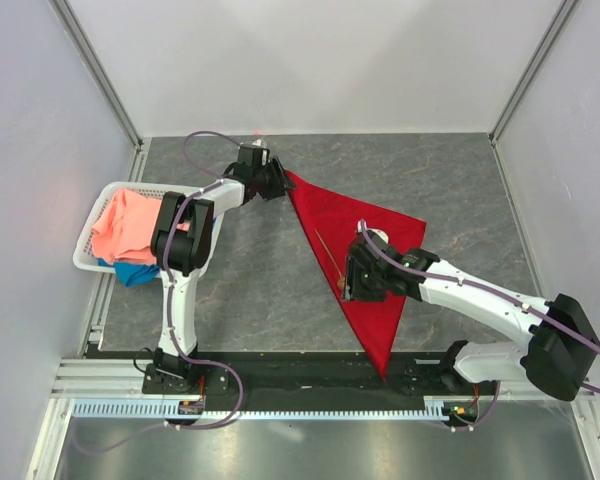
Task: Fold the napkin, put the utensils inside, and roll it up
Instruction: Fold the napkin
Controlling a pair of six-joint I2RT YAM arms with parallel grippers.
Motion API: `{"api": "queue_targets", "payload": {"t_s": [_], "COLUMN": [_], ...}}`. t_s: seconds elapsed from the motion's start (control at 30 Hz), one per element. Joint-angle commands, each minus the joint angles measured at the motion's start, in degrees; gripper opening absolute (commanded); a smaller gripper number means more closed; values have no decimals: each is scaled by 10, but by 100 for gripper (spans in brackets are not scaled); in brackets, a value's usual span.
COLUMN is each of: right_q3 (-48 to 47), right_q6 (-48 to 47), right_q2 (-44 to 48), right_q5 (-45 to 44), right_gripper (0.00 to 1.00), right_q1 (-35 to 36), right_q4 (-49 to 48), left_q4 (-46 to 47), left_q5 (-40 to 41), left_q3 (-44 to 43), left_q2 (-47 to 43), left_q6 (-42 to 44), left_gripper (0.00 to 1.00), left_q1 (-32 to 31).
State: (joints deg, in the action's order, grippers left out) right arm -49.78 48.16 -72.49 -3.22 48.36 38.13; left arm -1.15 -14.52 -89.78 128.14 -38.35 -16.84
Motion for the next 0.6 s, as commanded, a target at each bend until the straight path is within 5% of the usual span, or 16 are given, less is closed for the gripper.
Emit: {"api": "queue_targets", "payload": {"t_s": [0.0, 0.57], "right_q3": [-19, -35], "right_q6": [-12, -27], "right_q2": [14, 2], "right_q5": [14, 31], "right_gripper": [50, 52], "right_q1": [-13, -24], "right_q4": [-20, -47], "left_q4": [-2, -97], "left_q5": [39, 32], "left_q3": [-43, -141], "left_q2": [18, 79], "left_q6": [-30, -43], "left_gripper": [54, 38], "left_q1": [5, 12]}}
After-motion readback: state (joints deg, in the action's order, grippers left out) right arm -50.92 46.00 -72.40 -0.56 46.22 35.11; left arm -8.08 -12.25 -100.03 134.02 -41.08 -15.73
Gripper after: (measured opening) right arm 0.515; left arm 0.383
